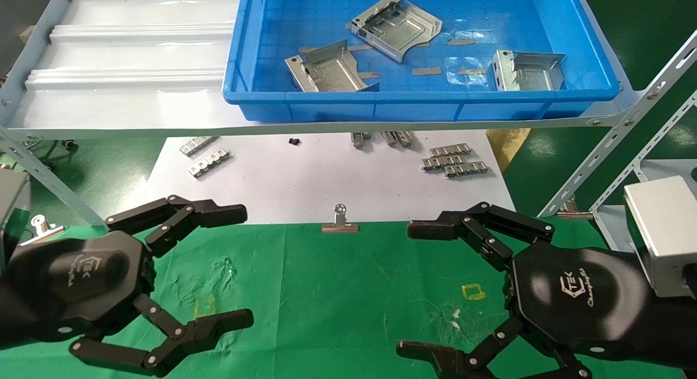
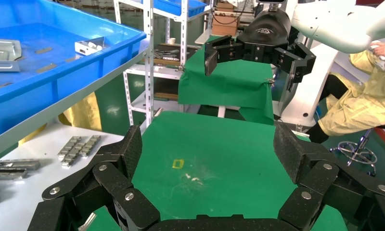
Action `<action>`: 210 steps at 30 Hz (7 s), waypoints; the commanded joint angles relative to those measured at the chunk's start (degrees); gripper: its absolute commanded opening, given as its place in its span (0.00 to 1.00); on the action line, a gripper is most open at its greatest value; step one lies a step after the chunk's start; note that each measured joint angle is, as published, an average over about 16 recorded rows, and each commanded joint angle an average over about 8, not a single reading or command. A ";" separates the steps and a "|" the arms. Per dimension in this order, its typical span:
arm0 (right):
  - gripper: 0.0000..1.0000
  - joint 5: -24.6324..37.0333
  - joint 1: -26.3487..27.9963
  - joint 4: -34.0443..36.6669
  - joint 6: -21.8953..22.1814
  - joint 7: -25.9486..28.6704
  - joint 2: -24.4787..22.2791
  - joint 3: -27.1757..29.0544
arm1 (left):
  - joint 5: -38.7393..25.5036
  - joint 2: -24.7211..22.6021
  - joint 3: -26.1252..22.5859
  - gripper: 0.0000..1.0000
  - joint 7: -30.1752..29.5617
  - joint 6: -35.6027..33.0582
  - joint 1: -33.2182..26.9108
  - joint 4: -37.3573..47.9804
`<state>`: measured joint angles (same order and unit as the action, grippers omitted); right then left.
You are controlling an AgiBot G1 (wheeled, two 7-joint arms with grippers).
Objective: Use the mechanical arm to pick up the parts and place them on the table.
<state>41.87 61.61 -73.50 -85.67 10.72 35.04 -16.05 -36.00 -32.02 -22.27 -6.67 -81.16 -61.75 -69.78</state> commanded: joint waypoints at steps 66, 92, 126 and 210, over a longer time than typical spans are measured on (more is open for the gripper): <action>1.00 0.00 0.00 0.00 0.00 0.00 0.00 0.00 | 0.00 0.00 0.00 0.00 0.00 0.00 0.00 0.00; 1.00 0.00 -0.01 -0.01 0.00 0.00 0.00 0.00 | 0.00 0.00 0.00 0.00 0.00 0.00 0.00 0.00; 0.40 37.41 47.65 58.05 34.13 -9.84 38.15 -15.27 | 0.00 0.00 0.00 0.83 0.00 0.00 0.00 0.00; 0.00 22.03 58.88 62.03 3.90 -17.39 28.38 -32.90 | 0.00 0.00 0.00 1.00 0.00 0.00 0.00 0.00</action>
<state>63.97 120.24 -11.79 -80.59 -6.42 63.51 -49.20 -36.00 -32.02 -22.27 -6.67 -81.16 -61.75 -69.78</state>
